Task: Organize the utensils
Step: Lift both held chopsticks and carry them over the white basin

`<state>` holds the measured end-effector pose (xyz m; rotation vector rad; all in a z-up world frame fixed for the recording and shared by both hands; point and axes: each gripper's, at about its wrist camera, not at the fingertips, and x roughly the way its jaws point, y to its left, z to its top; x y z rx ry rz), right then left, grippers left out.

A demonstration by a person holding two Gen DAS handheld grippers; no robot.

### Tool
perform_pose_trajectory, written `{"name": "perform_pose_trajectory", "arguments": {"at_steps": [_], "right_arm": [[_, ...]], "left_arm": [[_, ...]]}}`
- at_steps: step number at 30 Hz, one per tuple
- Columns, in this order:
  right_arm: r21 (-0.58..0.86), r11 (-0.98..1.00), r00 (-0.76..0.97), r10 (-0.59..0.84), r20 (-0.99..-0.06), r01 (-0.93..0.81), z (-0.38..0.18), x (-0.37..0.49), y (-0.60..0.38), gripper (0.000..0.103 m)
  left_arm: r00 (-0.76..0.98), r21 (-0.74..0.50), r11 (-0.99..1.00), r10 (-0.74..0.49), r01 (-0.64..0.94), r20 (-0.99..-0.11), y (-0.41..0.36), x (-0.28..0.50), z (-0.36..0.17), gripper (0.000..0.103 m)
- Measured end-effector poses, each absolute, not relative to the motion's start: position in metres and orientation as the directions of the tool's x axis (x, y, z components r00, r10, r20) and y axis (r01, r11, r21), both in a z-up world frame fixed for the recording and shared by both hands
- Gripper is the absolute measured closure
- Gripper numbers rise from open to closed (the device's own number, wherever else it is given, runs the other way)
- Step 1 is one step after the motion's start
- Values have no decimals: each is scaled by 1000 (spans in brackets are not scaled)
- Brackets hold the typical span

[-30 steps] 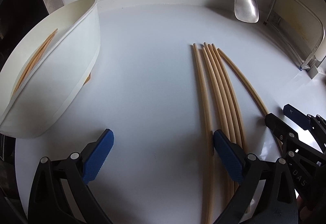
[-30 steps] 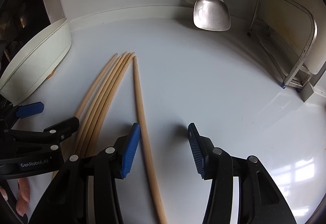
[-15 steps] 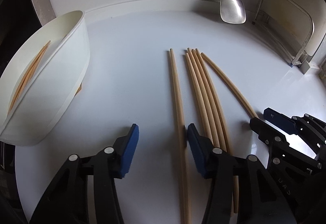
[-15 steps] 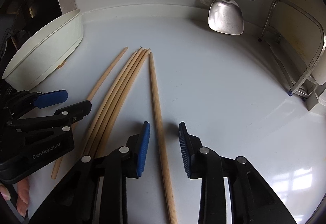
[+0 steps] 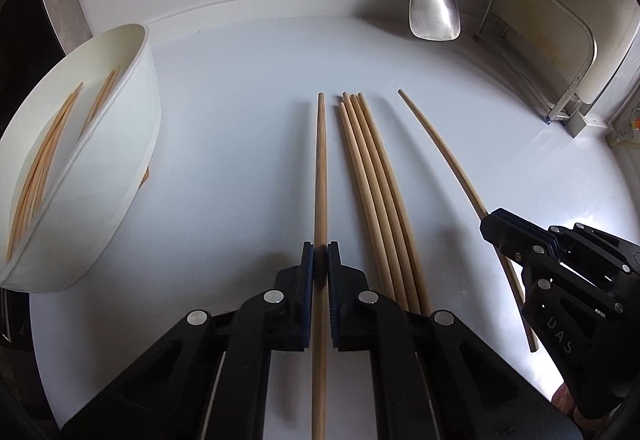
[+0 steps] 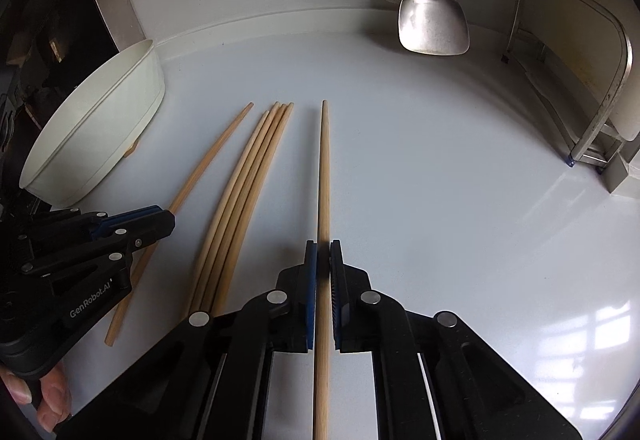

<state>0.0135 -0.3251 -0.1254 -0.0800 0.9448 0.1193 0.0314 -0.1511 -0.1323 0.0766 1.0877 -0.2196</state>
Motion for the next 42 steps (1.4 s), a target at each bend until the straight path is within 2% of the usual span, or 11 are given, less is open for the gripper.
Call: {"name": "perform_pose_trajectory", "arguments": {"at_steps": [7, 17, 20, 23, 31, 42], "right_arm": [[34, 991, 600, 105, -793, -128, -80, 10, -310, 97], [60, 977, 627, 178, -759, -204, -29, 20, -223, 97], [109, 968, 615, 230, -755, -227, -27, 33, -193, 97], [163, 961, 591, 265, -762, -221, -33, 48, -165, 97], [126, 961, 582, 250, -774, -245, -43, 77, -85, 97], [118, 973, 517, 207, -831, -200, -79, 117, -38, 97]], "left_arm": [[466, -77, 975, -168, 207, -869, -124, 29, -79, 96], [526, -62, 993, -103, 96, -844, -21, 49, -23, 96], [554, -49, 997, -78, 66, -829, 11, 56, -14, 96], [558, -36, 998, -54, 43, -828, 40, 65, -16, 96], [548, -48, 999, -53, 23, -835, 99, 90, -30, 96], [494, -75, 996, -91, 52, -865, 129, 121, -61, 96]]}}
